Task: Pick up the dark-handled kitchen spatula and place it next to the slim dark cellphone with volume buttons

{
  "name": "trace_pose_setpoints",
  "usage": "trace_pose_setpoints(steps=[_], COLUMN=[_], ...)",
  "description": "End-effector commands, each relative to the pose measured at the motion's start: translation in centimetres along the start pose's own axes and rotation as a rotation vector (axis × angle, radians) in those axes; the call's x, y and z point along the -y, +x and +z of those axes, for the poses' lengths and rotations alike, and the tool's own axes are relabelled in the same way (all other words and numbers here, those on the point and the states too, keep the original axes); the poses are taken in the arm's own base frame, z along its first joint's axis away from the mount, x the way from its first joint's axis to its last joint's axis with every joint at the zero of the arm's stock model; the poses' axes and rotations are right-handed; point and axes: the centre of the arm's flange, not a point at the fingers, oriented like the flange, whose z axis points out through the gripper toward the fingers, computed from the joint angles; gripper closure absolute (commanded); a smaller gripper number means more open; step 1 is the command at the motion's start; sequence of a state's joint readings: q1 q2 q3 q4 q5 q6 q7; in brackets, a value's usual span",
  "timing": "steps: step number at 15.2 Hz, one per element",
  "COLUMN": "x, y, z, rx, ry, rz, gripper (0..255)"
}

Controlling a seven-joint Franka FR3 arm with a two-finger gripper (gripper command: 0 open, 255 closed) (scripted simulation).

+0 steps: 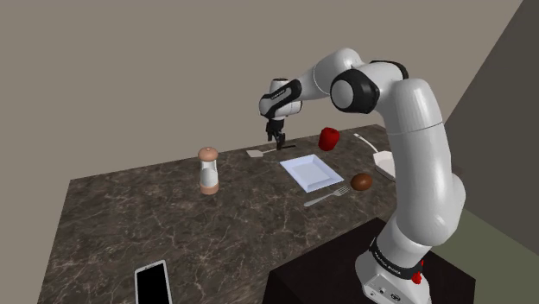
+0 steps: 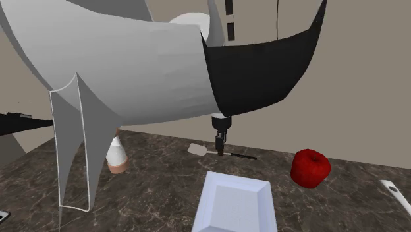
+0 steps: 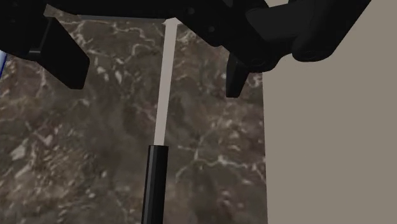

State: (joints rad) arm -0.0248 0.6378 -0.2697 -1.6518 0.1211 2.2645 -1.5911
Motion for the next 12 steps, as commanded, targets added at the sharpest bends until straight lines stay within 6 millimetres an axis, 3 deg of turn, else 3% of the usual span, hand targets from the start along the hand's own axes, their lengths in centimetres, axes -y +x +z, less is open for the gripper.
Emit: trace_pose_setpoints(steps=[1, 3, 10, 11, 12], x=[-0.01, 0.0, -0.01, -0.01, -0.01], y=[-0.06, -0.07, -0.07, -0.07, -0.07], z=[1.12, 1.95, 1.94, 1.94, 1.94], rx=[0.0, 0.0, 0.0, 0.0, 0.0], ry=[-0.001, -0.001, -0.001, -0.001, -0.001], rz=[-0.001, -0.001, -0.001, -0.001, -0.001], gripper=[0, 0, 0, 255, 255])
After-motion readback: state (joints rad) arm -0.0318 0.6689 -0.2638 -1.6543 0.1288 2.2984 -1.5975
